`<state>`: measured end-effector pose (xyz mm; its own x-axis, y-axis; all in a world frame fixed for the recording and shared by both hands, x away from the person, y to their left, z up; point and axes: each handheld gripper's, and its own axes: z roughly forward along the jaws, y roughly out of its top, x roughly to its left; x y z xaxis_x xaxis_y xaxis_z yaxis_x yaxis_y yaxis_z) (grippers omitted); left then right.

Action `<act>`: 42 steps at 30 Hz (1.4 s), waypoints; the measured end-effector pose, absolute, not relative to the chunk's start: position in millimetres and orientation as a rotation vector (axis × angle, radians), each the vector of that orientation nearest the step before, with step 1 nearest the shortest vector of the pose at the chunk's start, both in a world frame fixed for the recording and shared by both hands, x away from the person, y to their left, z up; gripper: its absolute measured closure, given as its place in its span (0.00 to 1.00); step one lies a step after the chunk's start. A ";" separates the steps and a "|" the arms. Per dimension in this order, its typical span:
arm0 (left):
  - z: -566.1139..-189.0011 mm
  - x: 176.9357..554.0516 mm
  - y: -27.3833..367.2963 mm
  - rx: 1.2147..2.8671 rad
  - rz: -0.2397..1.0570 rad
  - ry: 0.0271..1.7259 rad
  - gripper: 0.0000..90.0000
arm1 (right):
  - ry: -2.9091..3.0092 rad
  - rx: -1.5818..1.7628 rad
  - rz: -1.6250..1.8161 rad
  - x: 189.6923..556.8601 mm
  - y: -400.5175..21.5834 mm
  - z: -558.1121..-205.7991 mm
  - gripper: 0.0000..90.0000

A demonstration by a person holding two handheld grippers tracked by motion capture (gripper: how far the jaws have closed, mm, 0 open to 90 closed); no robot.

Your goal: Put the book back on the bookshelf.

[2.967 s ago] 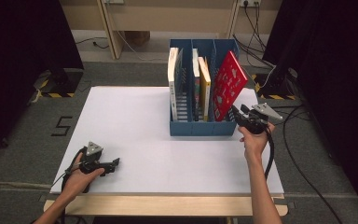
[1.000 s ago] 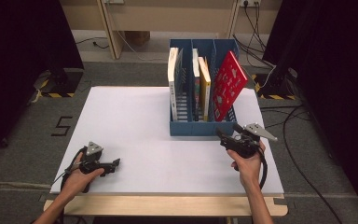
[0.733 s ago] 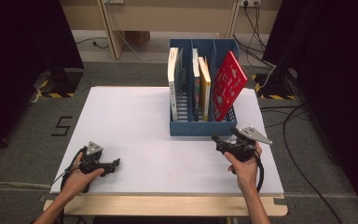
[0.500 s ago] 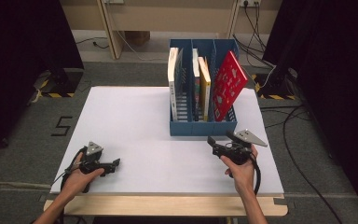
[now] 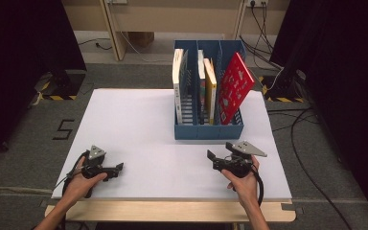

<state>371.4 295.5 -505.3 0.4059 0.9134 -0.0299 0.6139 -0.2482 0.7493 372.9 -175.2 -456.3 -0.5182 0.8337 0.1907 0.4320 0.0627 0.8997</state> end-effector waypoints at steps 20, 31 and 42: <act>-505.3 371.3 295.4 1.969 0.551 1.298 0.13 | 2.183 1.277 1.235 356.5 -159.8 -484.2 0.18; -505.4 371.3 295.2 1.970 0.553 1.298 0.13 | 2.309 1.231 1.038 352.6 -147.9 -498.4 0.16; -505.3 371.2 295.1 1.971 0.554 1.298 0.13 | 2.328 1.167 0.995 351.5 -145.0 -500.1 0.14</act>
<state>371.2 295.1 -505.3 0.4054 0.9138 -0.0264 0.6133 -0.2504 0.7491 351.5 -145.0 -500.1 -0.5981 0.8015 0.0000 0.5540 0.4134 0.7226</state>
